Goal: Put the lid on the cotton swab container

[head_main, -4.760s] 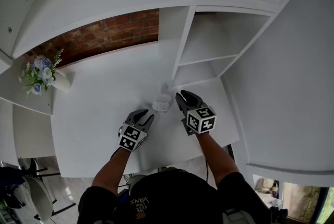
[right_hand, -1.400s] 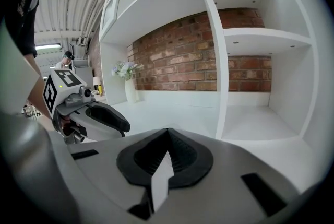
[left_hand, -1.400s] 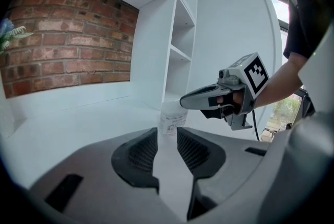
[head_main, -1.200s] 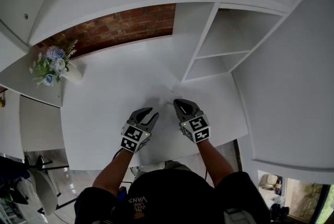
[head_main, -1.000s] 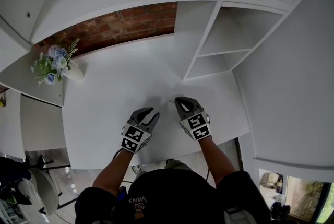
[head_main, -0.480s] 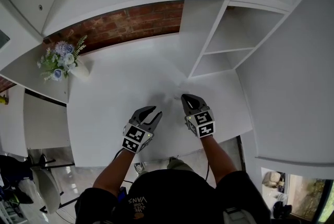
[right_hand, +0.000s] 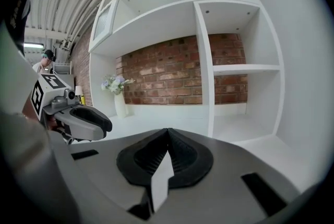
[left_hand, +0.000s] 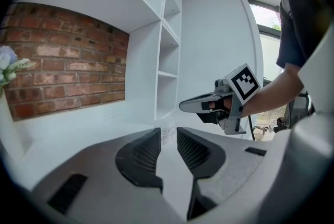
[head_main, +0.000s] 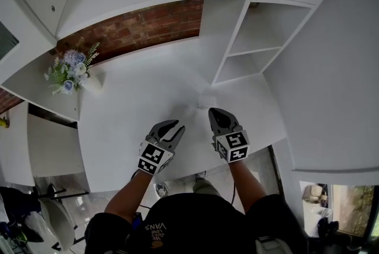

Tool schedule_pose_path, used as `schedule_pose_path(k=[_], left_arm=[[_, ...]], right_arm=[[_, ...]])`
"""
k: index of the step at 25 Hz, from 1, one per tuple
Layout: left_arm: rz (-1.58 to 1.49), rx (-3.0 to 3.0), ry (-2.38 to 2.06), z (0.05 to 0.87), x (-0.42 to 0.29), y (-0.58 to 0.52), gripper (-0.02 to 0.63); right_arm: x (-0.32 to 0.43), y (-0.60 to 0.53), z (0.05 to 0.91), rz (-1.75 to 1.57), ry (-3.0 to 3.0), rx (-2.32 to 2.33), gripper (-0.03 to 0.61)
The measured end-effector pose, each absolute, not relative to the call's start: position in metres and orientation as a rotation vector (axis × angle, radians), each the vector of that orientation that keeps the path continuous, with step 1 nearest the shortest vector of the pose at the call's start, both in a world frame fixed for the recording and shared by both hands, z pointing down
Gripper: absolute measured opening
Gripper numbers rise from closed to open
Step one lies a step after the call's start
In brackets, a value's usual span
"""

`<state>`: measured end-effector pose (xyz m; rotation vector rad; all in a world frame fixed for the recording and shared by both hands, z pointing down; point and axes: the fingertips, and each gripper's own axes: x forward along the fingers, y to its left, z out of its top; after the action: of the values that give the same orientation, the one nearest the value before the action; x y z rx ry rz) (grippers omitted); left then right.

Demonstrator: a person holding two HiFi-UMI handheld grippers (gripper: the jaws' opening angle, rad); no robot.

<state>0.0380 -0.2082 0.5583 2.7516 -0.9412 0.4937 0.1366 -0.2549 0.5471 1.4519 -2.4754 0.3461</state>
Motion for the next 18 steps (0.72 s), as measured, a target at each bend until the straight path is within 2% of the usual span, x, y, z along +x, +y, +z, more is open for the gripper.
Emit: schedule_pose_path(k=[9, 18], left_arm=[[0.451, 2.863, -0.854, 0.528, 0.025, -0.184, 0.030], [0.422, 2.949, -0.773, 0.502, 0.001, -0.150, 0.006]], right_arm=[[0.128, -0.207, 0.509, 0.306, -2.466, 1.612, 0.000], [0.110, -0.156, 0.483, 0.269, -2.448, 1.739, -0.002]])
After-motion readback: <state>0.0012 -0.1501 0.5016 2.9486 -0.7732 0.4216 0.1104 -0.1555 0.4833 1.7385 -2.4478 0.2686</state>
